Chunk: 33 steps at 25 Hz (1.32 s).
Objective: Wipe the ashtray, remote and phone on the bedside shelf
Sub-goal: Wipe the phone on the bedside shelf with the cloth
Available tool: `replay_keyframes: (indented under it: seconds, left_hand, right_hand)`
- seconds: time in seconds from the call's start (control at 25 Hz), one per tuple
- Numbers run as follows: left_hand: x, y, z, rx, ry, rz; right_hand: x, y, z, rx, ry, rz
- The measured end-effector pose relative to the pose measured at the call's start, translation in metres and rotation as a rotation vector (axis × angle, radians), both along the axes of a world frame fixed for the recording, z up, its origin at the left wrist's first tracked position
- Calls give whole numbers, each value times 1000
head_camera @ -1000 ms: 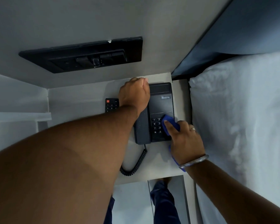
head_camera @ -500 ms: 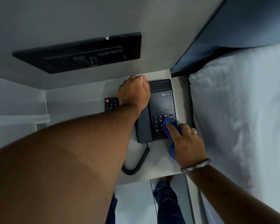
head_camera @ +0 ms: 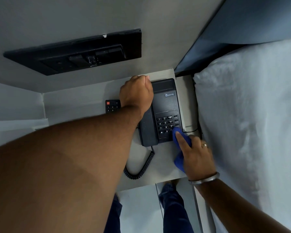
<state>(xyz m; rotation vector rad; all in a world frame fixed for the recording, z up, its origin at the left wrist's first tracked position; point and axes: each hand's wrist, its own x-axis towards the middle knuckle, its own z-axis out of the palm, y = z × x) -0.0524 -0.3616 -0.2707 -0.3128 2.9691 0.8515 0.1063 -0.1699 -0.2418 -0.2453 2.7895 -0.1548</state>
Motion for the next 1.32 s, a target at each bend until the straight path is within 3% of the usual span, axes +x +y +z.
replay_keyframes:
  seconds: [0.12,0.28,0.48,0.68,0.76,0.96,1.08,1.16,1.32]
  left_hand:
    - [-1,0,-1,-20,13,9]
    - [0,-1,-3,-19,14,-11]
    - [0,-1,-1,-19,18,2]
    - [-1,-2,0,-35,15,-4]
    - [-1,-1,-1,-45,23,0]
    - [-2,0,1,-55,-6,8]
    - [0,-1,-1,-47,16,5]
    - [-1,-2,-2,-65,24,4]
    - [0,2,-4,-80,45,10]
  right_hand:
    - [12,-6,1,0,0,-84]
    - [18,-30,-5,-16,-40,143]
    - [25,24,8,91,-201,-148]
    - [-66,-21,8,-93,2,-8]
    - [-83,-33,5,-72,-60,-38]
    - [14,0,30,10,-436,-18]
    - [-38,5,33,-43,-141,-93]
    - [-103,-15,29,-36,70,-17]
    - [-181,-58,13,87,52,73]
